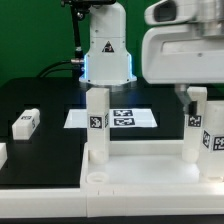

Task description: Assemble desk

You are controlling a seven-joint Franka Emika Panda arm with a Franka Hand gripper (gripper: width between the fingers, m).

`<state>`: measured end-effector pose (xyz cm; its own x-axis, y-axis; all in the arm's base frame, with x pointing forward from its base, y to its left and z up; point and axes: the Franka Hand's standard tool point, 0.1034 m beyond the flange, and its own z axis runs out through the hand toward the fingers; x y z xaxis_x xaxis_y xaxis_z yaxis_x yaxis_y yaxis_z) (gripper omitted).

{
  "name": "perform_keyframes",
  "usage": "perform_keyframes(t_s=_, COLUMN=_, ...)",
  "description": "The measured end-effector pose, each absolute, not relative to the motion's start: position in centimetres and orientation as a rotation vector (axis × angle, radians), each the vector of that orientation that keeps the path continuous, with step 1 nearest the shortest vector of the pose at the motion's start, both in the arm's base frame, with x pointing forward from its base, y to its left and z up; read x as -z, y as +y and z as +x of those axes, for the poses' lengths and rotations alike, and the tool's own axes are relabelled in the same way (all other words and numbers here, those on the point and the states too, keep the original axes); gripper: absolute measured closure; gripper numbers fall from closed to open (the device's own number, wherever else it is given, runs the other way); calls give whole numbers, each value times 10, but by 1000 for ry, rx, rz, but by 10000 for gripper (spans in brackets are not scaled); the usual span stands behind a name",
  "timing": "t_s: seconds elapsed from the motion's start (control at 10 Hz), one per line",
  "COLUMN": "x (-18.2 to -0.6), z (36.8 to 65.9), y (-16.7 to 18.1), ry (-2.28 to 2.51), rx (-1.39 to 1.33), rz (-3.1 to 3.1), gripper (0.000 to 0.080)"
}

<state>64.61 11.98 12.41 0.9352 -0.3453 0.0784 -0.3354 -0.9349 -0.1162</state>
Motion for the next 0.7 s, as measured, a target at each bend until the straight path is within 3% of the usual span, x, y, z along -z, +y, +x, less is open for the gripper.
perform_keyframes(t_s=0.3, x=-123, z=646, y=118, ry=215, rx=158, rz=-3037, gripper=151)
perform_keyframes(t_s=0.5, x=-123, z=646, y=118, ry=247, rx=156, rz=-3034, gripper=397)
perform_keyframes(t_s=0.6, x=-123, z=646, y=116, ry=350, rx=152, rz=-3023, gripper=397)
perform_keyframes(t_s=0.7, x=-123, z=647, y=113, ry=497, rx=150, rz=-3000, gripper=505)
